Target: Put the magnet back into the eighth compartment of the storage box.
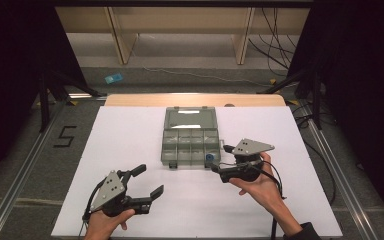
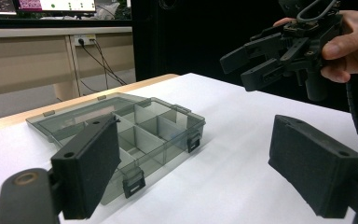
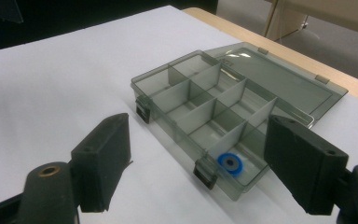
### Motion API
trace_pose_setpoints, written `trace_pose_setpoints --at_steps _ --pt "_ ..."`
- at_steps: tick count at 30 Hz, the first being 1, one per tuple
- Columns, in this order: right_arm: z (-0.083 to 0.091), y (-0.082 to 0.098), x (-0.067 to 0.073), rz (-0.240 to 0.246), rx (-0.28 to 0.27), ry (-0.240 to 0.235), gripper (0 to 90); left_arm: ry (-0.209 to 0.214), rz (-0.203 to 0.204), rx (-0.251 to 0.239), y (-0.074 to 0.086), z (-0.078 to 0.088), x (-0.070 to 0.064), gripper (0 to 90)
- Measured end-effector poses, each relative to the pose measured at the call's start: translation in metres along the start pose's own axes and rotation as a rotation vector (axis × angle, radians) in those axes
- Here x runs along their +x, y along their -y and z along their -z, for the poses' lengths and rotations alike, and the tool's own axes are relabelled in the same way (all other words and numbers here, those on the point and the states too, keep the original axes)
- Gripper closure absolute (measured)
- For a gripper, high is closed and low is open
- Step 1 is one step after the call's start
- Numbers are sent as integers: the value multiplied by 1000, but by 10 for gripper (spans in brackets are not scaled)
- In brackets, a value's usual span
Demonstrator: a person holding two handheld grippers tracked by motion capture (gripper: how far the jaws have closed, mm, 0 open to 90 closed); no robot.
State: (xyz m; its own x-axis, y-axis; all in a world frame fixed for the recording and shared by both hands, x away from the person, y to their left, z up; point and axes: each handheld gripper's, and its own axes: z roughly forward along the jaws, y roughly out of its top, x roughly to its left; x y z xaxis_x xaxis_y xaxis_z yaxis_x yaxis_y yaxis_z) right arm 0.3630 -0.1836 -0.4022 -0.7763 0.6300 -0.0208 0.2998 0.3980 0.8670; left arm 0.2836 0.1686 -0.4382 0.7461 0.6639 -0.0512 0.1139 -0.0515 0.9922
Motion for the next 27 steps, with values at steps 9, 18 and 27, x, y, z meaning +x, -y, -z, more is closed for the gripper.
trace_pose_setpoints --at_steps 9,18,27 --pt "5 3 4 -15 -30 -10 238 0 1 -1 0 0 0 160" --pt "10 9 4 -26 -62 -13 233 -1 0 0 0 0 0 160" --pt "13 14 8 -38 -71 -21 219 1 6 -2 0 0 0 160"
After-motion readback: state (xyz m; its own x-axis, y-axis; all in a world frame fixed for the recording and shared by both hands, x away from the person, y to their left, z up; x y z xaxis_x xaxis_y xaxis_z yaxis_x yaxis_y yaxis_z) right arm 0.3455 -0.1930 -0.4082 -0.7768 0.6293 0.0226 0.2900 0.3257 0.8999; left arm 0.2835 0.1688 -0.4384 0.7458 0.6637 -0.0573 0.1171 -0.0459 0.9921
